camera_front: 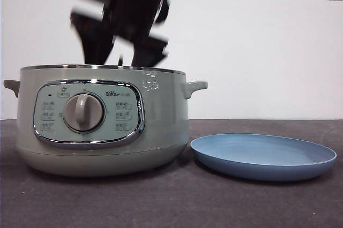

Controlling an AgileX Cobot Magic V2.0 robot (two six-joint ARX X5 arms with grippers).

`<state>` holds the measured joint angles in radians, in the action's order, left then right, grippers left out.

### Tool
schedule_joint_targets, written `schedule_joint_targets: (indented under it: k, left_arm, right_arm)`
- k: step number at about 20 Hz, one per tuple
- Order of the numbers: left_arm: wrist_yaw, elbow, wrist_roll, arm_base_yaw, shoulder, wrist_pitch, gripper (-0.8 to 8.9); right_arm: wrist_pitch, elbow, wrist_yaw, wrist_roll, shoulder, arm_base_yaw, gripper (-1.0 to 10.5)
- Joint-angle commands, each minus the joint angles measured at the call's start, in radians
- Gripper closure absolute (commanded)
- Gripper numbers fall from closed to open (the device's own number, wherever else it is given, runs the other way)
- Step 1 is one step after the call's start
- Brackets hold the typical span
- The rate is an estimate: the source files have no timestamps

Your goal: Take the pumpkin out from the steamer,put the pumpkin in the blue plate,close the lid

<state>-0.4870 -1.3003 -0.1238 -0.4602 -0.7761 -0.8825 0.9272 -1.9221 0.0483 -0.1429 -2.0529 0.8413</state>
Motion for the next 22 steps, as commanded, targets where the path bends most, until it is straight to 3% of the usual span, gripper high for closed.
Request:
schedule_joint_targets:
  k: [1,5,8,10,13,15,18,22]
  left_arm:
    - [-0.001,-0.014,-0.012,0.001,-0.014,0.06,8.23]
    - [0.122,-0.014,-0.012,0.001,-0.092,0.127,8.23]
    - [0.196,-0.014,-0.012,0.001,-0.136,0.173,8.23]
    - [0.23,-0.014,-0.012,0.001,-0.156,0.198,8.23]
    - [0.264,-0.014,-0.012,0.001,-0.172,0.227,8.23]
    - [0.286,-0.014,-0.011,0.001,-0.174,0.234,8.23]
    - [0.285,-0.014,-0.011,0.001,-0.177,0.254,8.23]
    - [0.286,-0.014,-0.011,0.001,-0.177,0.263,8.23]
  right_arm:
    - [0.078,0.002,-0.003,0.003,0.126,-0.014,9.5]
    - [0.239,0.003,-0.006,0.032,0.37,-0.114,9.5]
    - [0.35,0.003,-0.034,0.128,0.465,-0.229,9.5]
    - [0.443,0.014,-0.179,0.195,0.483,-0.273,9.6]
    - [0.443,0.158,-0.446,0.316,0.551,-0.291,9.6]
    - [0.411,0.288,-0.529,0.38,0.607,-0.291,9.6]
    - [0.193,0.545,-0.504,0.381,0.709,-0.29,9.6]
    - [-0.108,0.813,-0.333,0.362,0.757,-0.291,9.5]
